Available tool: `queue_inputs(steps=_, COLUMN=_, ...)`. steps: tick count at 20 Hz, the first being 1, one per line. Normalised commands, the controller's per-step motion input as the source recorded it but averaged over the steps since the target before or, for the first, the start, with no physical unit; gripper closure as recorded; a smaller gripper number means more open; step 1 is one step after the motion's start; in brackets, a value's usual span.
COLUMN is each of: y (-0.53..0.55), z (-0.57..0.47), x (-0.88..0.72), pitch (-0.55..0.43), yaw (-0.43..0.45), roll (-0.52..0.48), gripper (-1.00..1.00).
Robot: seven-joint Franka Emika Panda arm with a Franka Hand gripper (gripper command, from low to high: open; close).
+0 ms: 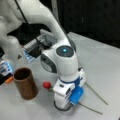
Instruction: Flower insertion into a vase
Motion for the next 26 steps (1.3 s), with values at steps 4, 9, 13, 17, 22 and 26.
queue_inputs(steps=4, y=-0.01, z=-0.04, x=-0.11, pitch=-0.07, yaw=0.161, roll=-0.003, gripper=1.0)
queue_inputs(steps=9, y=0.01, z=0.02, x=-0.14, pitch=-0.066, yaw=0.13, roll=0.008, gripper=1.0)
queue_inputs(steps=13, y=0.02, z=0.16, x=-0.23, pitch=-0.049, yaw=0.124, roll=0.037, gripper=1.0)
queue_inputs(steps=17, y=-0.01, z=0.12, x=-0.25, pitch=-0.028, yaw=0.109, roll=0.037, gripper=1.0)
queue_inputs(steps=22, y=-0.03, z=0.15, x=-0.25, pitch=0.04, yaw=0.088, roll=0.032, gripper=1.0)
queue_inputs(steps=26, y=-0.02, z=0.21, x=-0.21, pitch=-0.049, yaw=0.045, roll=0.034, gripper=1.0)
